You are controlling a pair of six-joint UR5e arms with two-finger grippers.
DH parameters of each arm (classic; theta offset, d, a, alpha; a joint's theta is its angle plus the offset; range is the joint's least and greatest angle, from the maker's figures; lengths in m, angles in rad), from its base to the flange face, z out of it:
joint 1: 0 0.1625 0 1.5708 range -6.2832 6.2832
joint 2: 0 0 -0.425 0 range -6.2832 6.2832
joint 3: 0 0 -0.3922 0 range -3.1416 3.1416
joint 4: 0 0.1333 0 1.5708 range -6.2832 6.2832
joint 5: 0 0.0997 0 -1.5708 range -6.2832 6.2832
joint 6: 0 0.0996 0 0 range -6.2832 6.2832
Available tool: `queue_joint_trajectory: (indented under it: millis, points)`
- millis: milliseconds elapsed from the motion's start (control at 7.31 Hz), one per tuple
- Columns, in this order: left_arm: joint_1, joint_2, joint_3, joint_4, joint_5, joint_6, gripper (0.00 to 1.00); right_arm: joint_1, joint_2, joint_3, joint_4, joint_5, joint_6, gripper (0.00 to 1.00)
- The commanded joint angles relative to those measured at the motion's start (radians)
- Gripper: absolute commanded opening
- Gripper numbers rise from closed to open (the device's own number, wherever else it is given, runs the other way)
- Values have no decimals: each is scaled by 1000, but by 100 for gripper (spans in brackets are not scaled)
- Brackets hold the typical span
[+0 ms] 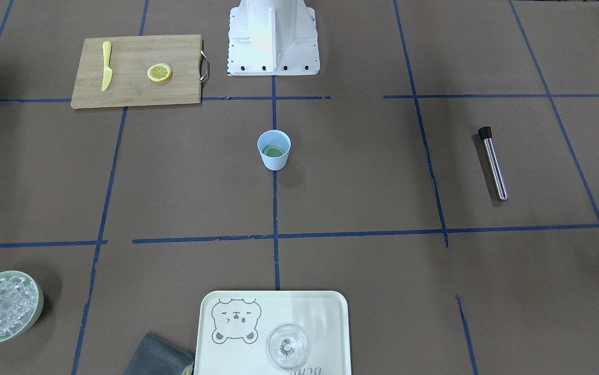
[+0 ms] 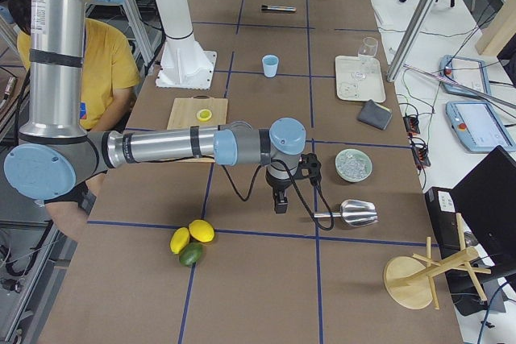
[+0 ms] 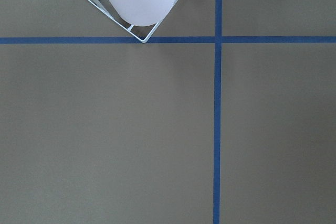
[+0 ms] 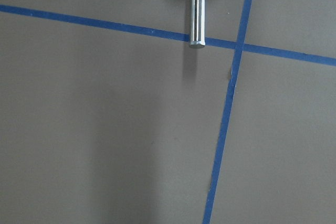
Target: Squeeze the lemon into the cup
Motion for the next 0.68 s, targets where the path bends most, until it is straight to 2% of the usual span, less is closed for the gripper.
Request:
queue_joint_trajectory:
  millis: [0,547]
  points:
    - [0,-7,-5,0,0,3,100,0,-8,-18,1,1,-41,100]
    - [0,-31,-2,1,0,5,100,23,-8,-18,-7,4,-24,100]
